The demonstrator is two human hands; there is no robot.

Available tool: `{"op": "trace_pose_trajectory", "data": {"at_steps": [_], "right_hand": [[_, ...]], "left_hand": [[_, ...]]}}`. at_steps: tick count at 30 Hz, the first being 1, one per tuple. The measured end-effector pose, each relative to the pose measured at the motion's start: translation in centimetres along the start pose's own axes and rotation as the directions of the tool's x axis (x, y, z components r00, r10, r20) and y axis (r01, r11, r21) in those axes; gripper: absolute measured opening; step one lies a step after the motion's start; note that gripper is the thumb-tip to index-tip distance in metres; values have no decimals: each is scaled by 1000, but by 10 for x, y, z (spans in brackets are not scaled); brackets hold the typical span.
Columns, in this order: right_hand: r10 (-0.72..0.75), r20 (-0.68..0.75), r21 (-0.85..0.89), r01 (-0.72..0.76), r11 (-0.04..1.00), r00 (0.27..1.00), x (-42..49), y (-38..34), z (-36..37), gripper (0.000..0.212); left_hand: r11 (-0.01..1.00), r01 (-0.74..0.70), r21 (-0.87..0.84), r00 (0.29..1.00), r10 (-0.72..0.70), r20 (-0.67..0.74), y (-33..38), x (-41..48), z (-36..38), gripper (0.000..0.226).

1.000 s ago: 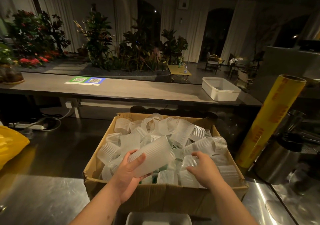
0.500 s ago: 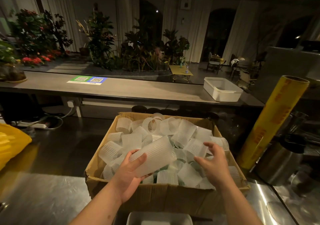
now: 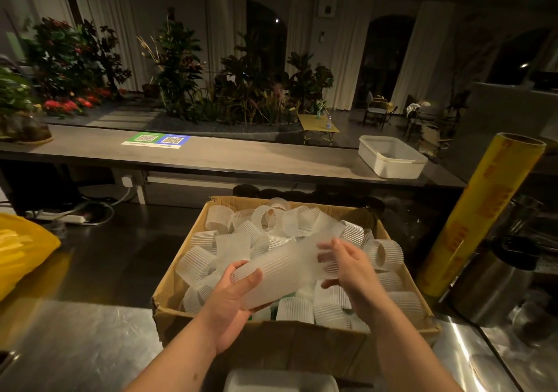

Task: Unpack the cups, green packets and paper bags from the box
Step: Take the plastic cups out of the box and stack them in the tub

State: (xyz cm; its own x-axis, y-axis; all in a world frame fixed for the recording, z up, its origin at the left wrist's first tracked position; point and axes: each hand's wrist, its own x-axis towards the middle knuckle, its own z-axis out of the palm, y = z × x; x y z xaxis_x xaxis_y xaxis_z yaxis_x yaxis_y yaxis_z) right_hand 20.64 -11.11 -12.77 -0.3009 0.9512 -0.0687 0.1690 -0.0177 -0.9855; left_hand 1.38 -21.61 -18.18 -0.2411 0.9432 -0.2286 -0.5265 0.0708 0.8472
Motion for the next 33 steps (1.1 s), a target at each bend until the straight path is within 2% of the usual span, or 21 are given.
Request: {"op": "trace_pose_trajectory", "data": {"at_steps": [3, 6, 9, 11, 13, 15, 16, 17, 19, 21, 23, 25, 30, 33], "right_hand": [[53, 60, -89, -48, 995, 997, 6, -2, 8, 34], [167, 122, 21, -171, 985, 978, 14, -2, 6, 31], [264, 259, -105, -245, 964, 929, 18, 3, 8, 35], [256, 275, -173, -214, 961, 927, 21, 7, 10, 38], [157, 155, -130, -138, 982, 975, 28, 10, 6, 35], [41, -114, -153, -59, 986, 993, 37, 15, -8, 30], [-21, -228, -302, -50, 952, 973, 44, 23, -18, 27], [-51, -259, -488, -85, 869, 965, 48, 31, -27, 26], [19, -220, -732, -178, 658, 975, 51, 48, -30, 36], [116, -205, -820, -236, 521, 972, 52, 64, -26, 58], [135, -189, -863, -231, 450, 973, 51, 72, -20, 72], [92, -137, -864, -165, 476, 986, 49, 76, -17, 71], [-108, -58, -831, 12, 556, 992, 43, 74, -13, 49], [-34, 42, -800, 54, 598, 999, 44, 75, -20, 45]], "left_hand": [[1000, 2, 22, 1000, -2, -3, 1, -1, 2, 64], [1000, 5, 6, 1000, -5, -7, 2, -1, 1, 69], [1000, -6, 14, 1000, 6, 5, 2, -2, 2, 60], [999, -18, 49, 1000, 17, 18, 2, -2, 3, 61], [1000, -14, 28, 1000, 14, 12, 0, -2, 2, 60], [1000, -7, -30, 1000, 7, -4, 0, -1, -1, 57], [999, 0, -46, 1000, 0, -4, -1, -1, -2, 56], [999, 6, -52, 1000, -6, 1, 0, 0, -3, 55], [999, 13, -45, 1000, -13, 12, 1, 0, -3, 56], [999, 17, -35, 1000, -17, 16, 1, 0, -1, 57], [999, 17, -43, 1000, -16, 9, 1, 0, 0, 57], [999, 16, -50, 1000, -16, 9, 1, -1, 1, 57], [999, 24, -49, 1000, -24, 8, 3, -3, -1, 60], [999, 24, -47, 1000, -24, 3, 3, -1, -1, 62]]}}
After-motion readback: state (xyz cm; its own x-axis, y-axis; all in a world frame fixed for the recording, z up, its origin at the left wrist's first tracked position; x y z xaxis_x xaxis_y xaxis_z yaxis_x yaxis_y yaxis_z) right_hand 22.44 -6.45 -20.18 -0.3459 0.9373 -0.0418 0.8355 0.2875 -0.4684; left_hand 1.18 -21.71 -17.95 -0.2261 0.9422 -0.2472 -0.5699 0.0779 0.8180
